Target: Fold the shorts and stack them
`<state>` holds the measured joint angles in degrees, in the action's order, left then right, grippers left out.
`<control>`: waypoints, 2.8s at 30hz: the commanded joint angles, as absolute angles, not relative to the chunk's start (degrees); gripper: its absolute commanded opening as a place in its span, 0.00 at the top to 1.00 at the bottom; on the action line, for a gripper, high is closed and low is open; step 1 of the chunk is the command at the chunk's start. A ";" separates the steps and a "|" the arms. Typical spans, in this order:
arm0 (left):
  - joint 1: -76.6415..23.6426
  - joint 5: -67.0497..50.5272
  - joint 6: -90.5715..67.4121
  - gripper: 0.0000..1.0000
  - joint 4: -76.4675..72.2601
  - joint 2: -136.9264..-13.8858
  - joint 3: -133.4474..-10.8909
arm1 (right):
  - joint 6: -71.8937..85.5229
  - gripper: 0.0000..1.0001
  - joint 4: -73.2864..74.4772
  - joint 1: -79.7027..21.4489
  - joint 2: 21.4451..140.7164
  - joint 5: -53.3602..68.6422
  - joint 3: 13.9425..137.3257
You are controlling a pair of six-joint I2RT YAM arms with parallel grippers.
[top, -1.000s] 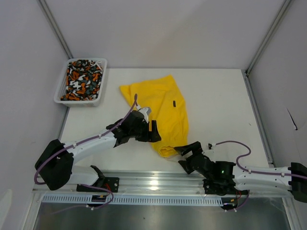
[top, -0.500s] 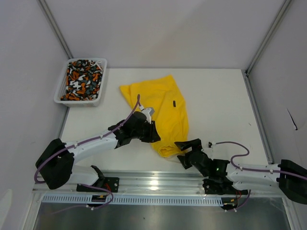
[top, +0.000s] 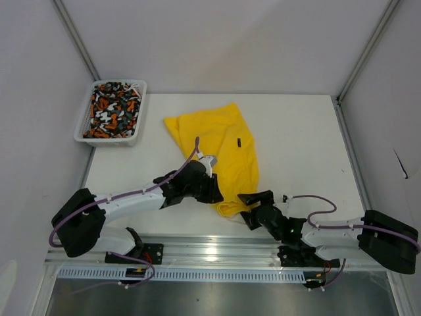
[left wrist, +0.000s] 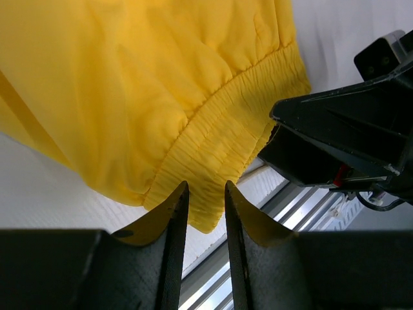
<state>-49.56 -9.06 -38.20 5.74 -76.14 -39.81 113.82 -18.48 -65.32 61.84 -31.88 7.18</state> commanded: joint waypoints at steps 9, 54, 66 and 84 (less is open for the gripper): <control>-56.68 -6.95 -42.80 0.70 -1.93 -79.45 -35.25 | 113.47 0.23 -25.84 -62.23 67.59 -32.70 6.24; -53.73 -3.69 -38.33 0.62 11.06 -72.71 -46.41 | 36.94 1.00 11.93 -21.37 83.84 17.83 40.15; -34.19 1.58 -35.76 0.57 15.22 -61.34 -43.16 | 14.86 1.00 42.70 -14.41 98.26 6.53 64.85; -18.81 -1.93 -38.67 0.65 -3.69 -84.81 -42.72 | 12.57 1.00 38.60 -9.59 101.77 19.74 71.19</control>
